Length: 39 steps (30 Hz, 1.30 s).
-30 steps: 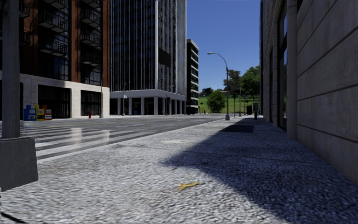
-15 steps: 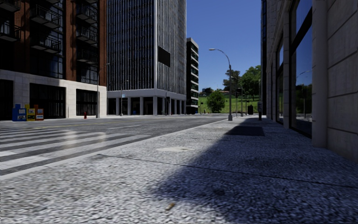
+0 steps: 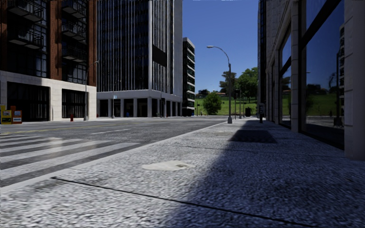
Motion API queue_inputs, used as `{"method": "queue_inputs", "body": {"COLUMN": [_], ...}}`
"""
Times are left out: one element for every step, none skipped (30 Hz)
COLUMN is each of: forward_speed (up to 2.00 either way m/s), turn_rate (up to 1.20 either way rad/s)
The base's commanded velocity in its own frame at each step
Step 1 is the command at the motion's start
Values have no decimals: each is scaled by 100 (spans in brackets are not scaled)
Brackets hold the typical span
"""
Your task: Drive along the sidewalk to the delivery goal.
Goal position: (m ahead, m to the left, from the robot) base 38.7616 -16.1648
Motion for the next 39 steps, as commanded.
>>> {"method": "queue_inputs", "body": {"forward_speed": [200,200,200,200,200,200,200,200,200,200,200,200,200,200,200,200,200,200,200,200,200,200,200,200,200,200,200,200,200,200,200,200,200,200,200,200,200,200,200], "turn_rate": [-39,-39,-39,-39,-39,-39,-39,-39,-39,-39,-39,-39,-39,-39,-39,-39,-39,-39,-39,-39,-39,-39,-39,-39,-39,-39,-39,-39,-39,-39,-39,-39,-39,-39,-39,-39,-6,0,0]}}
